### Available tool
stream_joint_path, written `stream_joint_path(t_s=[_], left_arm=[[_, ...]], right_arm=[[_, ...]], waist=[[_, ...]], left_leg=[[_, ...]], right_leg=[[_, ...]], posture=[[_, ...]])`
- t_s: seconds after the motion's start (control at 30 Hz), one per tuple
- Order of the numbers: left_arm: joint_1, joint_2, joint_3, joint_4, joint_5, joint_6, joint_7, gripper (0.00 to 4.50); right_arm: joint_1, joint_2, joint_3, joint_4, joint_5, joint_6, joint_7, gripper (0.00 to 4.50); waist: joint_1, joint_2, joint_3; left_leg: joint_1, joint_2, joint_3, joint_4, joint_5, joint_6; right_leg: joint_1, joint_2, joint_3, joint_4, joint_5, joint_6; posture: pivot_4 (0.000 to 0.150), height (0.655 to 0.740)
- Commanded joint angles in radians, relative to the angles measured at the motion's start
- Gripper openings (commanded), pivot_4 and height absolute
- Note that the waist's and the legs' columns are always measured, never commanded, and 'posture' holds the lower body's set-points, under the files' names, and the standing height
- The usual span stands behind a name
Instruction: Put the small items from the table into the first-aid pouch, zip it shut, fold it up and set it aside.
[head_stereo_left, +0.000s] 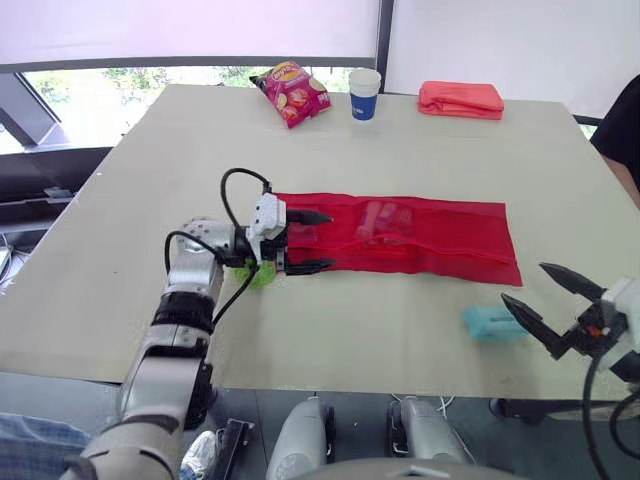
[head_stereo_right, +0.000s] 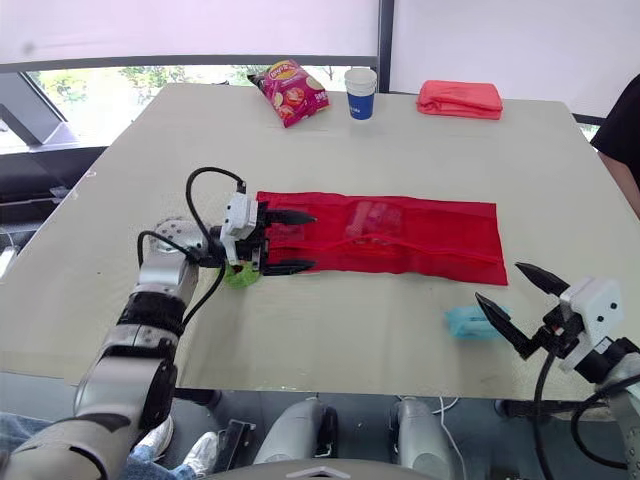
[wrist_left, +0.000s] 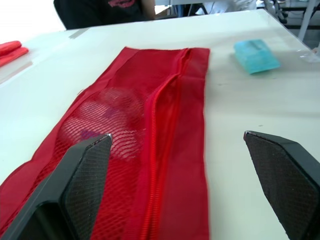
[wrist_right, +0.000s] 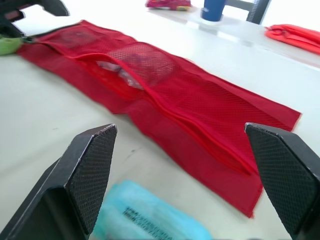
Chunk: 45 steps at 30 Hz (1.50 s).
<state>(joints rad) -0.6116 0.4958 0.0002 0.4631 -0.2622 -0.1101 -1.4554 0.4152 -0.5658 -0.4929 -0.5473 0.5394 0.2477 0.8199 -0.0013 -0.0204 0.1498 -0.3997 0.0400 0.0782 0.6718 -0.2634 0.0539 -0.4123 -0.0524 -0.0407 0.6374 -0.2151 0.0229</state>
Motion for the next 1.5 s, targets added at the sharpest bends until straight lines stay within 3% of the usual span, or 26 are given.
stream_joint_path(t_s=[0.03,0.3,0.53,0.93,1.3,1.5], left_arm=[[0.060,0.024,0.006,-0.168,-0.038,0.065,0.045,4.50],[0.137,0.069,-0.022,-0.336,-0.051,0.157,0.087,4.50],[-0.021,0.006,-0.165,-0.289,0.034,0.182,0.114,4.50],[-0.318,-0.261,-0.316,0.099,0.261,0.016,0.345,4.50],[-0.532,-0.521,-0.370,0.560,0.383,-0.065,0.485,4.50],[-0.573,-0.565,-0.405,0.716,0.487,-0.089,0.608,4.50]], right_arm=[[0.061,-0.024,-0.085,-0.012,0.055,-0.044,0.081,4.37],[0.185,-0.065,-0.202,0.015,0.063,-0.076,0.178,4.37],[0.177,-0.051,-0.170,-0.002,0.061,-0.081,0.162,4.37],[0.178,-0.008,-0.134,-0.173,0.117,-0.016,0.030,4.37],[0.179,0.007,-0.121,-0.186,0.101,-0.030,-0.003,4.37],[0.183,0.022,-0.120,-0.199,0.092,-0.038,-0.027,4.37]], waist=[[0.004,0.000,0.000],[0.014,0.001,0.000],[0.020,0.000,0.000],[0.016,0.000,0.000],[0.019,-0.001,0.001],[0.015,-0.001,0.001]], left_leg=[[0.000,0.000,0.000,0.000,0.000,0.000],[0.002,0.000,0.002,-0.001,0.000,0.000],[0.001,-0.001,0.002,-0.001,0.000,0.000],[0.001,-0.001,0.002,-0.001,0.000,0.000],[-0.002,-0.002,0.000,-0.001,-0.001,0.001],[-0.003,-0.002,-0.001,-0.002,-0.001,0.002]], right_leg=[[0.000,0.000,0.000,0.000,0.000,0.000],[0.000,0.000,0.001,0.000,-0.001,-0.001],[0.000,0.000,0.001,-0.002,-0.001,-0.001],[0.000,0.002,0.002,-0.003,-0.001,0.000],[0.000,0.002,0.000,-0.006,-0.001,0.000],[0.000,0.003,0.000,-0.009,-0.001,0.000]], posture=[[0.150,0.7400],[0.150,0.7400],[0.150,0.7400],[0.150,0.7400],[0.150,0.7400],[0.150,0.7400]])
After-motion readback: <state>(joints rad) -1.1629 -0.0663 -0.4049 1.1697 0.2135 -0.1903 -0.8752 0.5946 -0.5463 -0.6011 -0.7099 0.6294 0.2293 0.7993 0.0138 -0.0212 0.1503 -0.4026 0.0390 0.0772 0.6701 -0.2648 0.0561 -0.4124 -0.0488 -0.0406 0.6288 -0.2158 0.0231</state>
